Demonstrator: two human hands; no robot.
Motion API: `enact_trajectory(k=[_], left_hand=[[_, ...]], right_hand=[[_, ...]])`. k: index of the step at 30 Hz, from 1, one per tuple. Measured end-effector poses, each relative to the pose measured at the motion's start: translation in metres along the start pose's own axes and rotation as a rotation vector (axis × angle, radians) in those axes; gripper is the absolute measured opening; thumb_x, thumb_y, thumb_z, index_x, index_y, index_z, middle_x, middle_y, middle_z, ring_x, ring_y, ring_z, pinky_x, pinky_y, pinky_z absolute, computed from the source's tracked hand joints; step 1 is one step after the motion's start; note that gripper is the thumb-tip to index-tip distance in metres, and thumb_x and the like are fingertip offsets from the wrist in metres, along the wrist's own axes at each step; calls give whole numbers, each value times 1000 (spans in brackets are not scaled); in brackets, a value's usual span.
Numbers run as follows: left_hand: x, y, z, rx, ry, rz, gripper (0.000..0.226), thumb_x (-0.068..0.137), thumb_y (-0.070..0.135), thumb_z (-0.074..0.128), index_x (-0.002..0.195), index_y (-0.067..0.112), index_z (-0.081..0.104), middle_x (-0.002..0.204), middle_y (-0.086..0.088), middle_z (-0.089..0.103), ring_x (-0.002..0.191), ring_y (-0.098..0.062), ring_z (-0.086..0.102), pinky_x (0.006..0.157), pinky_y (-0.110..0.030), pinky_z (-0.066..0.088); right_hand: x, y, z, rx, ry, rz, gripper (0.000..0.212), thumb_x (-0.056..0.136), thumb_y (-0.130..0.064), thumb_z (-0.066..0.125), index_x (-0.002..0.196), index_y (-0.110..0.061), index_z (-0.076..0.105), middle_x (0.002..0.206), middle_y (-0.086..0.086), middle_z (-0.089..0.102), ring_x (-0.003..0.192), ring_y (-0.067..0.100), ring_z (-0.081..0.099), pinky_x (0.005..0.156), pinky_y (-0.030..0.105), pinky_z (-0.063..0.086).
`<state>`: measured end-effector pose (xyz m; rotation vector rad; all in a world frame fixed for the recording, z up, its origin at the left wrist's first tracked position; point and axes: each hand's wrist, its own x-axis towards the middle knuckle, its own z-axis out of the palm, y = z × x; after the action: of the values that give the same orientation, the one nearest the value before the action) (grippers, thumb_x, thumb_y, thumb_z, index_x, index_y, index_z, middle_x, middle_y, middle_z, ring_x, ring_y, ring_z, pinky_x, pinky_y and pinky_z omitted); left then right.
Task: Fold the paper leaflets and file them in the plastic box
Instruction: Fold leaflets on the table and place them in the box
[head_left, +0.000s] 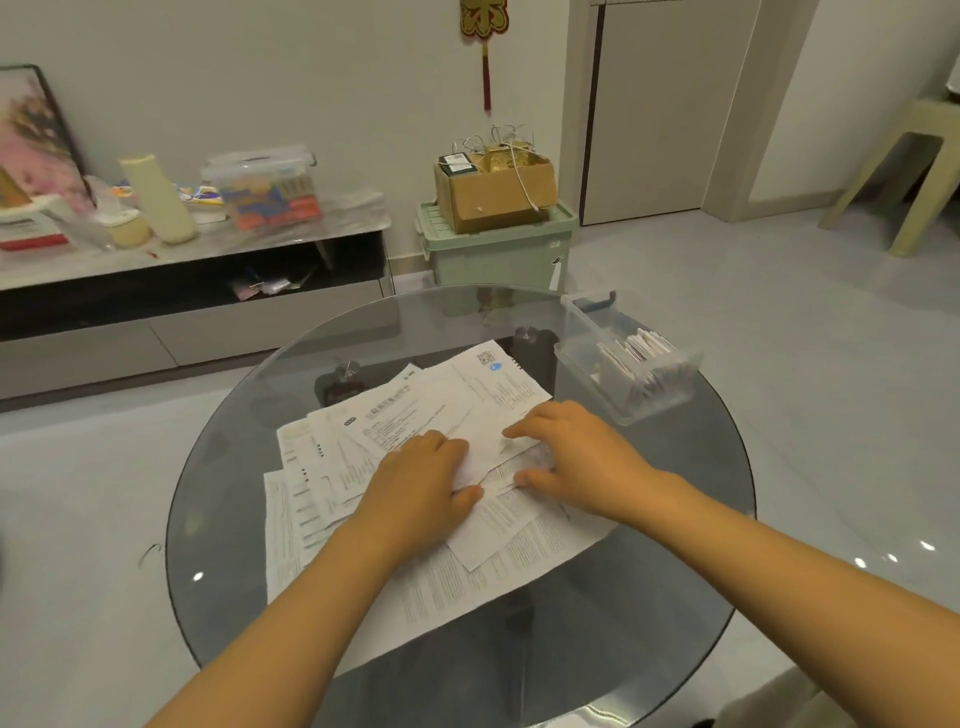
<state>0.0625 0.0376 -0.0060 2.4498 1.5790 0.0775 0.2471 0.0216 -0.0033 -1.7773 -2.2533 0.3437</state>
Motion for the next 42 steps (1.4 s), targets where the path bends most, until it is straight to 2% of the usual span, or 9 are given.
enact_trajectory(k=[8, 13, 17, 21, 24, 27, 32, 37, 42], left_hand=[[-34, -7, -5, -292, -12, 46, 22, 95, 34, 48, 104, 29, 67, 103, 15, 64, 90, -5, 58, 83, -28, 49], [-63, -9, -4, -408, 8, 98, 18, 88, 44, 57, 101, 36, 65, 105, 21, 60, 97, 2, 54, 88, -26, 49], [-75, -7, -2, -397, 5, 57, 19, 82, 45, 64, 93, 29, 66, 92, 16, 62, 86, -3, 55, 79, -26, 49], [-78, -8, -3, -471, 70, -21, 18, 84, 39, 65, 70, 31, 57, 68, 14, 56, 63, -3, 51, 55, -12, 38], [-79, -8, -4, -598, 112, -87, 9, 87, 39, 61, 84, 32, 57, 84, 13, 60, 75, -7, 58, 64, -17, 46], [-74, -9, 0, -608, 178, -175, 18, 87, 37, 61, 99, 27, 53, 104, 8, 60, 89, -14, 61, 75, -25, 52], [-69, -10, 8, -434, 158, -151, 77, 81, 34, 71, 141, 33, 23, 139, 6, 38, 119, -16, 47, 99, -29, 44], [-67, -16, 16, -229, 167, -39, 67, 81, 41, 68, 139, 38, 34, 147, 11, 13, 136, -13, 18, 112, -33, 24], [-66, -18, 19, -82, 62, 144, 49, 83, 57, 58, 128, 38, 51, 136, 17, 37, 131, -6, 25, 100, -25, 11]], right_hand=[[-6, -8, -1, 14, -140, -173, 28, 86, -40, 61, 112, -32, 66, 136, -12, 50, 133, 8, 31, 108, 30, 17], [-23, -12, -5, 192, -184, -156, 12, 87, -35, 60, 89, -28, 69, 99, -12, 67, 98, 7, 57, 89, 35, 47], [-37, -23, -12, 280, -237, -168, 10, 87, -32, 60, 82, -26, 65, 86, -9, 67, 83, 8, 58, 79, 30, 48], [-43, -28, -14, 344, -98, -147, 3, 85, -32, 64, 85, -34, 62, 90, -16, 65, 85, 0, 56, 75, 17, 44], [-41, -26, -14, 379, 41, -90, 25, 82, -29, 69, 105, -33, 60, 94, -25, 57, 83, -4, 54, 71, 7, 41], [-34, -23, -11, 355, 63, 7, 55, 78, -34, 72, 125, -37, 44, 106, -14, 52, 75, 7, 54, 69, 13, 41], [-32, -21, 4, 210, -66, 67, 86, 74, -35, 75, 142, -36, 23, 133, -2, 36, 104, 12, 51, 92, 32, 46], [-32, -22, 5, -11, -86, -71, 68, 76, -39, 72, 135, -40, 40, 140, -6, 24, 130, 15, 24, 109, 32, 24], [-32, -23, 6, -76, -248, -211, 44, 81, -46, 65, 123, -38, 55, 132, -11, 45, 124, 11, 32, 106, 28, 24]])
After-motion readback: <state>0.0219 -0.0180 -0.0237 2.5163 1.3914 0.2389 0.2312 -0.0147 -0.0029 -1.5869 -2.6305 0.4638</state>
